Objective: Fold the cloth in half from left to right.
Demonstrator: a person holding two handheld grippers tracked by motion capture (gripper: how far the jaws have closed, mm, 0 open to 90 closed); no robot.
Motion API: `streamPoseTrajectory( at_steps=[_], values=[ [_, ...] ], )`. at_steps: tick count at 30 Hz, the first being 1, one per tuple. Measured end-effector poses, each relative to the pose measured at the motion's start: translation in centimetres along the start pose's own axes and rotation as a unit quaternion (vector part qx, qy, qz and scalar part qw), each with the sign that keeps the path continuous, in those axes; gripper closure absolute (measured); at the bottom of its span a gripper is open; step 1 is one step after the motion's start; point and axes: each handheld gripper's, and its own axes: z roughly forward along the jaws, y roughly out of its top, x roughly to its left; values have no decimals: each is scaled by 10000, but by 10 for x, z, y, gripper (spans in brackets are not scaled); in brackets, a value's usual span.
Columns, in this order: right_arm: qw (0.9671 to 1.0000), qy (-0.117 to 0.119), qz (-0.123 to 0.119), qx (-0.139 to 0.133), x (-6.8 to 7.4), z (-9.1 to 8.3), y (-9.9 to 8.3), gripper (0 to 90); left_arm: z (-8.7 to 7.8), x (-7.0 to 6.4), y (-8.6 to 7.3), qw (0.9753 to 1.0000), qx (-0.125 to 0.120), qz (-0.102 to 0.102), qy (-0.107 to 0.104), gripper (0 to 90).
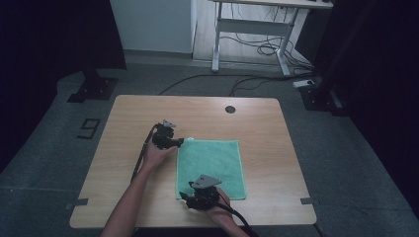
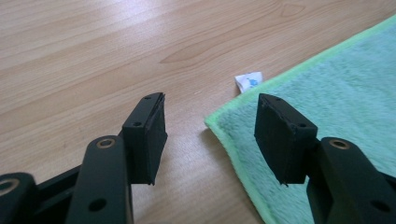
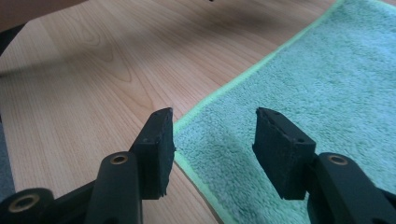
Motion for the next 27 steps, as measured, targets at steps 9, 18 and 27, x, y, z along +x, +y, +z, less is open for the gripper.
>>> streamPoseTrajectory(
  at_steps=[9,18,27],
  values=[
    [9998,139,-161,-5,5,4,1,476,14,3,-3,9997,234,-64,14,517],
    [9998,95,-180,1,5,2,0,475,16,-7,-5,9996,177,153,130,586],
    [9998,69,-161,-96,6,-4,2,483,13,-13,-12,9998,65,211,8,808]
  ],
)
